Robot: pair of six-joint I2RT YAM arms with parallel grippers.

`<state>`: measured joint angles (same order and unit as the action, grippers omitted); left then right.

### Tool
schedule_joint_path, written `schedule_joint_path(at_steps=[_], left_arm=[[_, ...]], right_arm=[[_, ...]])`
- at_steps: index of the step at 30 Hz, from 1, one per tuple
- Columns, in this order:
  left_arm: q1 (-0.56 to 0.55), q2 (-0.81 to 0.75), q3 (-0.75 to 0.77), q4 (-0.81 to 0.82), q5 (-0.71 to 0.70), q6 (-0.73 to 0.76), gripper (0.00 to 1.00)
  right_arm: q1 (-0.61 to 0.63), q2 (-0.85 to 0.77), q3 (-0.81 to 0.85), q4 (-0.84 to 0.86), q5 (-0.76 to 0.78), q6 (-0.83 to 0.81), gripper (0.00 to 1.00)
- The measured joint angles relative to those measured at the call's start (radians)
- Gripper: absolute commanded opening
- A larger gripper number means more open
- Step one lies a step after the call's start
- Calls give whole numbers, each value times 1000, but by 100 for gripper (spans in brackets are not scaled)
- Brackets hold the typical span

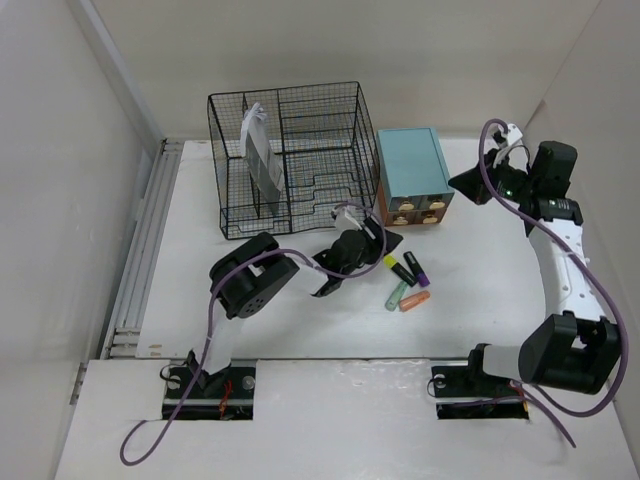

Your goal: Organize the desk

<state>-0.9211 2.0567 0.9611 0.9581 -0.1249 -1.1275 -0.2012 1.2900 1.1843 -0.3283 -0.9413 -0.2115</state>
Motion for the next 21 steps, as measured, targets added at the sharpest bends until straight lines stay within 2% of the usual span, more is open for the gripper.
schedule_joint_path(at_steps=[12, 21], left_arm=[[-1, 101, 225, -68, -122, -60, 56], [-3, 106, 242, -192, -174, -93, 56]], right_arm=[[-28, -3, -3, 0, -85, 10, 11], [-49, -3, -3, 0, -142, 26, 11]])
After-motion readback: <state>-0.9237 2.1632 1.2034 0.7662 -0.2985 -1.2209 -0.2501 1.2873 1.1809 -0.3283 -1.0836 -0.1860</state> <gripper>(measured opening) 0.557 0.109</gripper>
